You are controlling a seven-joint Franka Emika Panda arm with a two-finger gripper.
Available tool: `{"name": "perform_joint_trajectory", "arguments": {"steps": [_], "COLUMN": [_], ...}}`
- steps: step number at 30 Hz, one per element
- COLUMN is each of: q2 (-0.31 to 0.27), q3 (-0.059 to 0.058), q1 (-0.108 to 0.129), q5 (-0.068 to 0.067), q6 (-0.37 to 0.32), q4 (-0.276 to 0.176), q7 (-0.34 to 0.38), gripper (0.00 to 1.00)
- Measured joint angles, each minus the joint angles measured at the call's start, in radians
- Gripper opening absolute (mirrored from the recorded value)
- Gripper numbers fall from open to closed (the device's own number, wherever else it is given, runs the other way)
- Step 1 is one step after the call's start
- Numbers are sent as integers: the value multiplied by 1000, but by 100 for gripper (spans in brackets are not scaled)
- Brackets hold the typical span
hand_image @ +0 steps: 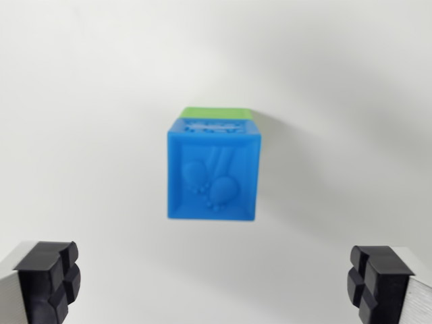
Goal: Stack cube
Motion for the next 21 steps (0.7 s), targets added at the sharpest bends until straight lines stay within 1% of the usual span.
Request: {"name": "perform_joint_trajectory", "arguments": {"steps": [10,21], "q2": [-76,-137], "q3": [0,0], "q1": [0,0], "q5": [6,11], "q6": [-112,-227], "q4": [37,91], "q7": [-4,-8], "gripper": [100,100]}}
